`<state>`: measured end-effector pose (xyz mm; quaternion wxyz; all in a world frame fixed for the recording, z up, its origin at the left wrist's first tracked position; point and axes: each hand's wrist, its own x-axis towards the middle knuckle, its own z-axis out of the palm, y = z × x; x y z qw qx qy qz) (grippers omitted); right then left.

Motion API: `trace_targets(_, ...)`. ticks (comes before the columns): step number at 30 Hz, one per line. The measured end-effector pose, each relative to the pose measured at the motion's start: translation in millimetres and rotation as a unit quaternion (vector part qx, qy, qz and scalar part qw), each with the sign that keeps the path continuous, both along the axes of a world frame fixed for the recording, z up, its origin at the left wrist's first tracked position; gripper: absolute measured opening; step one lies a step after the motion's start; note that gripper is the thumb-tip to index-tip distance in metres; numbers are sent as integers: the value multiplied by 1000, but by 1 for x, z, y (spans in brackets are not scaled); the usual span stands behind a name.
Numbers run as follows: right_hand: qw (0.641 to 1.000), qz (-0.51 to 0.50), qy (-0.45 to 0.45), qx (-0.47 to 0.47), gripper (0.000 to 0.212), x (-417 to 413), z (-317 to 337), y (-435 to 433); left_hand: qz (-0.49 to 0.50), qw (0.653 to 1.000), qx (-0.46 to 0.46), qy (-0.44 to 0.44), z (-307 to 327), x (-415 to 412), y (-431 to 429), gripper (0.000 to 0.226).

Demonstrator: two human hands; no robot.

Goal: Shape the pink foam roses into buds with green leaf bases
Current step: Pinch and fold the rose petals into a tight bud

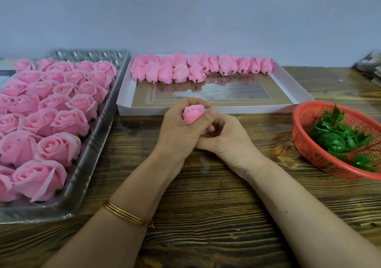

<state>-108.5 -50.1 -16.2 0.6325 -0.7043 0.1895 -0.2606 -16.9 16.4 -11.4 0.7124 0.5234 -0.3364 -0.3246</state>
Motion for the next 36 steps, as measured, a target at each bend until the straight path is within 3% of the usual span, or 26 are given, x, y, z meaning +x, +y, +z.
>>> trace_targets(2,1000,2,2,4,48,-1,-1,-2,-10,1000,-5,1,0,0,0,13)
trace_targets(5,999,8,-3,42,12,-3,-1,-4,-32,999,-7,0,2,2,2,13)
trace_targets(6,998,12,-9,62,9,-3,-2,-5,-36,999,-7,-1,2,2,2,12)
trace_targets(9,995,27,-12,91,23,-2,-3,-6,-22,1000,-6,-1,2,2,2,14)
trace_targets(18,1000,16,-10,-3,57,-2,1,-1,-7,1000,-9,-7,0,2,1,14)
trace_targets(23,997,30,-15,69,35,-3,1,-3,-24,1000,-4,-14,1,4,2,13)
trace_targets(29,999,25,-9,37,36,-1,3,0,20,1000,2,-2,1,2,0,13)
trace_targets(36,999,8,11,31,36,-3,3,0,-19,1000,5,-3,1,2,2,12)
